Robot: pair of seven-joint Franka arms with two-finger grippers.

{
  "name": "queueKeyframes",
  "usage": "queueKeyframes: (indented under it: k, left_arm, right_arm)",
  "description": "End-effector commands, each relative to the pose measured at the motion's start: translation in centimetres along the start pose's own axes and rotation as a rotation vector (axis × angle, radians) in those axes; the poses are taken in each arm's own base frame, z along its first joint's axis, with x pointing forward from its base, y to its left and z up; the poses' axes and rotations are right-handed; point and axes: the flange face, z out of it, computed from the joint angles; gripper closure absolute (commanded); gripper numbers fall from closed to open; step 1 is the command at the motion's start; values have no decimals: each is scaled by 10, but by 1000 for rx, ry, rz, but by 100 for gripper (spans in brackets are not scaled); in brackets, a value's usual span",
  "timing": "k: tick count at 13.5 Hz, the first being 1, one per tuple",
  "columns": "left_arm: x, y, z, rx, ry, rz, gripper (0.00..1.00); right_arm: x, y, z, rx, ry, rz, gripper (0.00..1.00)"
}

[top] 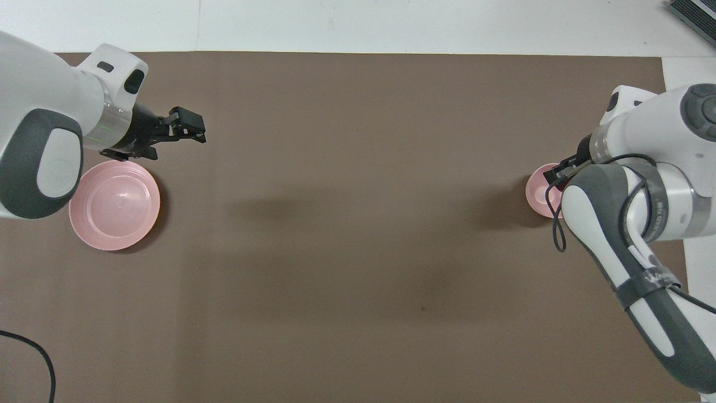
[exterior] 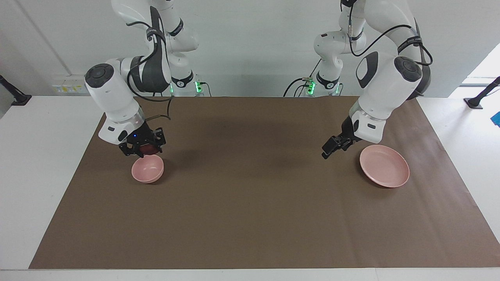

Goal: Move apple from plate to bowl

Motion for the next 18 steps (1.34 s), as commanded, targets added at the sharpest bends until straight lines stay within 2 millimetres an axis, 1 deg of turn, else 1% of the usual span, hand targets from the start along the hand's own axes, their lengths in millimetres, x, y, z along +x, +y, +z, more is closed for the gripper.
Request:
queueKeyframes:
  k: [1, 2, 3, 4, 5, 6, 7, 8, 9, 10, 11, 12, 13, 14, 18]
  left_arm:
    - [2, -29, -7, 78, 11, 180, 0]
    - [4, -39, -13, 111, 18, 217, 0]
    - [4, -48, -16, 134, 4, 214, 0]
    - [3, -55, -30, 149, 0, 204, 0]
    - [0, -60, -42, 158, -10, 193, 0]
    - [-6, -60, -58, 169, -19, 188, 0]
    - [-10, -61, -70, 176, -31, 182, 0]
    - [-17, -59, -83, 185, -46, 180, 0]
    - [-24, -56, -93, 194, -59, 181, 0]
    - [-33, -54, -107, 196, -53, 178, 0]
    - [-41, -51, -118, 203, -49, 177, 0]
    - [-48, -51, -125, 213, -61, 174, 0]
    - [-53, -53, -130, 219, -76, 167, 0]
    - [-58, -53, -130, 224, -100, 164, 0]
    - [-64, -49, -135, 200, -110, 155, 0]
  right_arm:
    - [18, -1, 9, -50, 14, -67, 100]
    - [22, -2, 17, -58, 23, -71, 100]
    - [23, -1, 17, -57, 30, -68, 100]
    - [24, -3, 18, -55, 35, -57, 100]
    - [27, -9, 22, -54, 29, -54, 100]
    - [30, -17, 36, -48, 7, -71, 100]
    - [27, -20, 43, -42, -7, -73, 100]
    - [25, -17, 46, -42, -13, -72, 100]
    - [23, -17, 53, -36, -24, -74, 100]
    - [19, -17, 62, -29, -40, -71, 100]
    - [18, -17, 66, -30, -41, -74, 100]
    - [18, -16, 67, -37, -44, -84, 100]
    - [15, -9, 67, -53, -51, -88, 100]
    - [11, -3, 69, -57, -57, -83, 100]
    - [7, -3, 73, -52, -67, -81, 100]
